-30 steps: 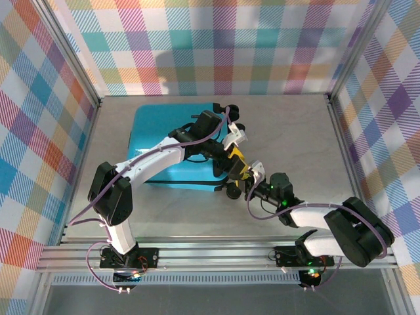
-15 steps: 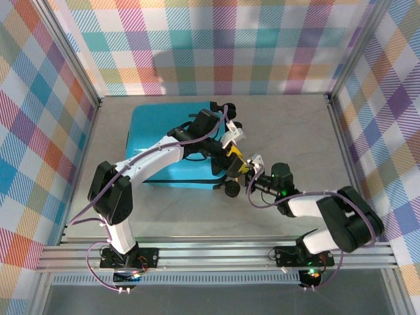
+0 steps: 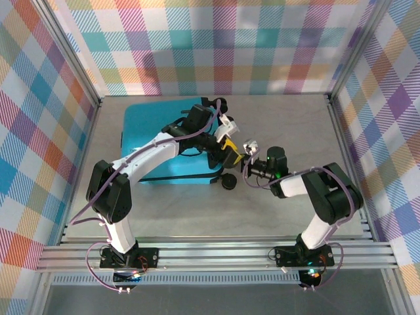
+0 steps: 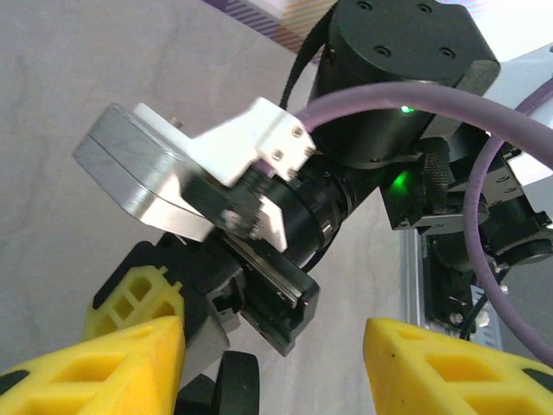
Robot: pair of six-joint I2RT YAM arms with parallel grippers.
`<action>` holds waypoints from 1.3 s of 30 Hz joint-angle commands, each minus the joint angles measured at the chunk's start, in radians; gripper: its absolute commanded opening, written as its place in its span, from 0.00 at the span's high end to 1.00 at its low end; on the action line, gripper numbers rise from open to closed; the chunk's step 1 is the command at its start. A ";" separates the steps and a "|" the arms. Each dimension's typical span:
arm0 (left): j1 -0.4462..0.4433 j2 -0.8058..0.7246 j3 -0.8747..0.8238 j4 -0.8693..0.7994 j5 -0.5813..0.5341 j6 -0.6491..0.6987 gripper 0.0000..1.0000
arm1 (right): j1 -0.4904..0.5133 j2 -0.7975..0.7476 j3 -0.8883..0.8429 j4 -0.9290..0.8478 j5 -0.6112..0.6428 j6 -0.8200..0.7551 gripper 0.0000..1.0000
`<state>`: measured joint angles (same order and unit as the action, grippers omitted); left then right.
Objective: Pack the luggage
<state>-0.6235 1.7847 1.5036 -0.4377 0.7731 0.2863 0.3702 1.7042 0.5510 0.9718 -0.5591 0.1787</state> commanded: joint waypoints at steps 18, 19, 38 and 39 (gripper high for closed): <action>0.025 0.056 -0.076 -0.317 -0.053 -0.015 0.45 | -0.125 0.154 0.423 -0.057 0.273 0.052 1.00; 0.025 0.056 -0.077 -0.316 -0.053 -0.015 0.45 | -0.137 0.163 0.450 -0.091 0.282 0.065 1.00; 0.049 0.053 -0.094 -0.289 -0.133 -0.041 0.45 | -0.237 0.001 0.212 -0.186 0.577 0.220 1.00; 0.054 0.053 -0.095 -0.285 -0.135 -0.047 0.45 | -0.237 -0.027 0.173 -0.179 0.581 0.222 1.00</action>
<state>-0.6147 1.7782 1.5002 -0.4343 0.7555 0.3180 0.3031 1.7638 0.7891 0.7071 -0.3397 0.3630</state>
